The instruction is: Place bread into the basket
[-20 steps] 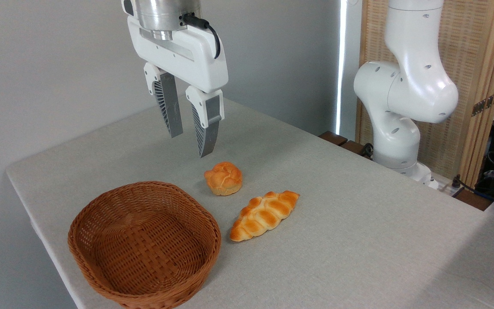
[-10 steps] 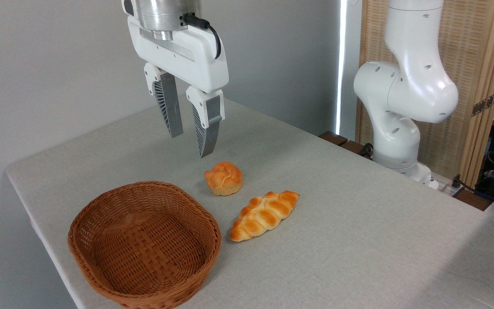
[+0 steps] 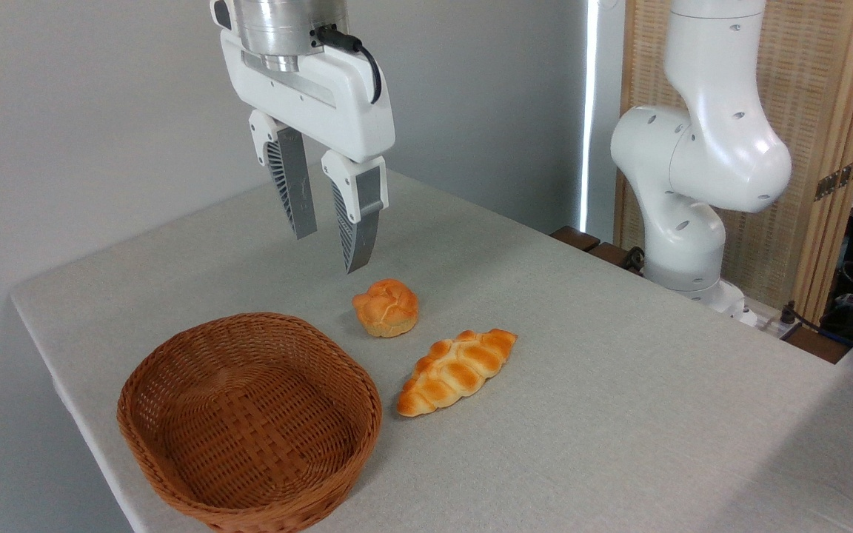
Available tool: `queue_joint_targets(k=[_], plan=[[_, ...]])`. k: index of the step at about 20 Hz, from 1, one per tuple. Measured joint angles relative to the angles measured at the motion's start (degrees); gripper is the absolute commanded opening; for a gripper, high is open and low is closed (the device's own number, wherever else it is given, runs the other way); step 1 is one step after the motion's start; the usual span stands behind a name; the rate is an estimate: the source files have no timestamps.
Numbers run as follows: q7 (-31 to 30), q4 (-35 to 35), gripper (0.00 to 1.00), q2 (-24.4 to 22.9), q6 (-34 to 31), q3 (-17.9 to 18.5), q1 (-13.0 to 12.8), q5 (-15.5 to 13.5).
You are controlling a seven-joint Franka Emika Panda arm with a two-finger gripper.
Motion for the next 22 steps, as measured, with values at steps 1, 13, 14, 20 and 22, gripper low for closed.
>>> queue_joint_targets(k=[1,13,14,20,22], plan=[[0.00,0.00,1.00,0.00,0.00,0.00,0.00,0.00],[0.00,-5.78,1.00,-2.94,0.52,0.00,0.00,0.00],[0.00,-6.62,1.00,-3.52,0.84,0.00,0.00,0.00],[0.44,-14.02,1.00,-7.00,1.37,0.67,0.02,0.00],[0.56,-16.32,1.00,-7.82,2.06,0.84,0.02,0.00]])
